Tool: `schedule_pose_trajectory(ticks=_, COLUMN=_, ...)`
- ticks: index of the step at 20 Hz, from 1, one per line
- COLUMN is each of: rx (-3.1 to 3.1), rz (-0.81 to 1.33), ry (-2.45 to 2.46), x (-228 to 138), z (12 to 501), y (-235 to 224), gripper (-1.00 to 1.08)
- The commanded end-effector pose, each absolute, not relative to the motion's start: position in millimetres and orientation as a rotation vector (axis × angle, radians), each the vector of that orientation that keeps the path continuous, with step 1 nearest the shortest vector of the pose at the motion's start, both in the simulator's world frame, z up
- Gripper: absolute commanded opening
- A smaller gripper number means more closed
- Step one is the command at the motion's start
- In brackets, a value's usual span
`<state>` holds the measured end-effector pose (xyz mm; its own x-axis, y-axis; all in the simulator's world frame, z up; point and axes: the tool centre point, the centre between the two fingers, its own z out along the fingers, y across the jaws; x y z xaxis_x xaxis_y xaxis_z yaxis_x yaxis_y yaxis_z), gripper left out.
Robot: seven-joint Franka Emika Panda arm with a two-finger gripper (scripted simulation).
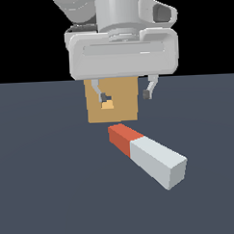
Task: Insert the peg into the horizontal hole in a box.
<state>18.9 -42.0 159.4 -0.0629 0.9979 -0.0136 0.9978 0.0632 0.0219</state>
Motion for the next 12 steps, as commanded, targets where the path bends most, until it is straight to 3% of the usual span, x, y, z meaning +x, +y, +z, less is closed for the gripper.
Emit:
schedule_pose_trajectory(ticks=1, rx=2.086, rz=0.010, ry=2.319, x=23, z=152, y=-46, gripper=1.00)
schedule_pose_trajectory(ticks=12, rx=1.777, rz=0.006, ry=2.581, x=52, z=105, y=-62, gripper=1.00)
